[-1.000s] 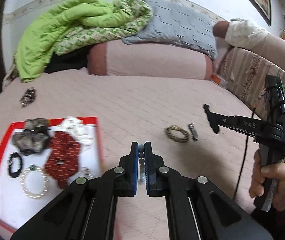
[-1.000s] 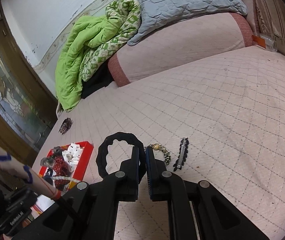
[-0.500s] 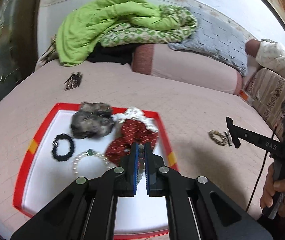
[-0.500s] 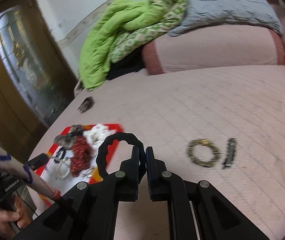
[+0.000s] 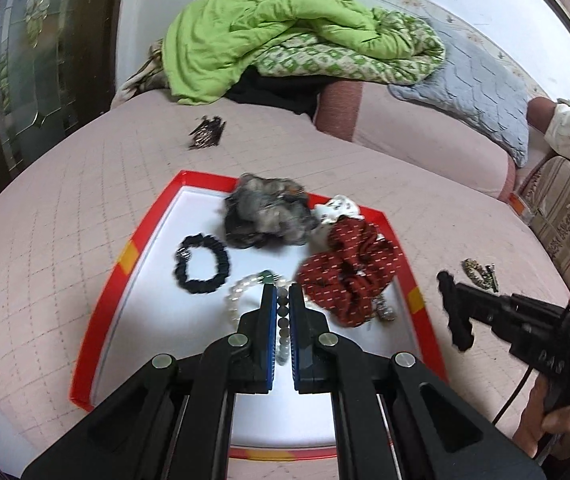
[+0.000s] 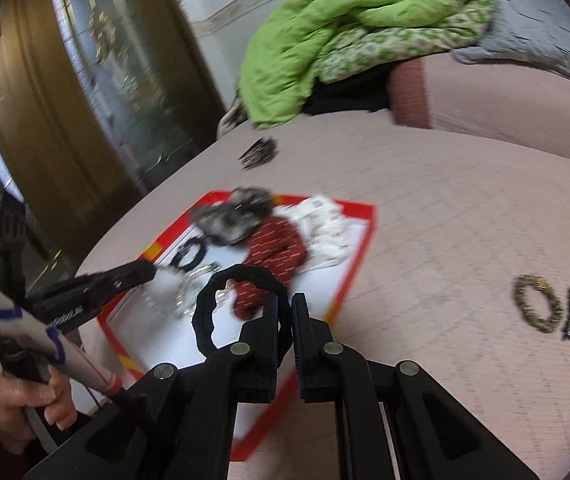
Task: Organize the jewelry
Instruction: 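Carry the jade bracelet and black hair tie into the red tray and release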
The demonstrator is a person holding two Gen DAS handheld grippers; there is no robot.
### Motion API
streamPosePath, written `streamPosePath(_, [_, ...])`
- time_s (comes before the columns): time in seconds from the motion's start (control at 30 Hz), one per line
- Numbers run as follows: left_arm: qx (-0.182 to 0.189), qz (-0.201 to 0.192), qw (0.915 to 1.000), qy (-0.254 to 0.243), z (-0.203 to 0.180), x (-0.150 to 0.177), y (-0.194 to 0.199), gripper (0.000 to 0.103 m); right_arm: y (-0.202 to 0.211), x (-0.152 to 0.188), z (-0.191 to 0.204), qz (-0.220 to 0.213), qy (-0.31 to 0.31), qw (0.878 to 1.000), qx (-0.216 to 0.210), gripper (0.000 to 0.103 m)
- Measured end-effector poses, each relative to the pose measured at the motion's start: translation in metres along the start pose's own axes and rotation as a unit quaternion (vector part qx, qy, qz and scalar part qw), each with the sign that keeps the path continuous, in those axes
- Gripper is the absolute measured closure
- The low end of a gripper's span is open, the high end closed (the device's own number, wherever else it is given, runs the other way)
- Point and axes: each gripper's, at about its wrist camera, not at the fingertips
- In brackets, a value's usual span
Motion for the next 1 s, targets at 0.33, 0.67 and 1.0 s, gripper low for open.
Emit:
streamPosePath(0.33, [-0.022,0.014,0.9995,0.016,0.024,0.000,-0.007,0.098,-0.037,0.005,0.043,0.043,0.040,0.998,-0.018,0.095])
streamPosePath(0.67, [-0.040,0.017,0.9987,0.026,0.043,-0.002,-0.010,0.098,-0.058,0.011,0.057,0.075,0.048,0.996,-0.030,0.095])
streamPosePath(1.0, [-0.064,0.028,0.9966,0.043,0.063,-0.001,-0.012,0.098,-0.067,0.015,0.058,0.098,0.054,0.994,-0.021,0.094])
Point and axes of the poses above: each gripper's, at about its wrist camera, not at the fingertips, and y roughly against the way its jaws point, z to its left, x to its underside, and after that the axes turned 6 degrees about y, right-handed
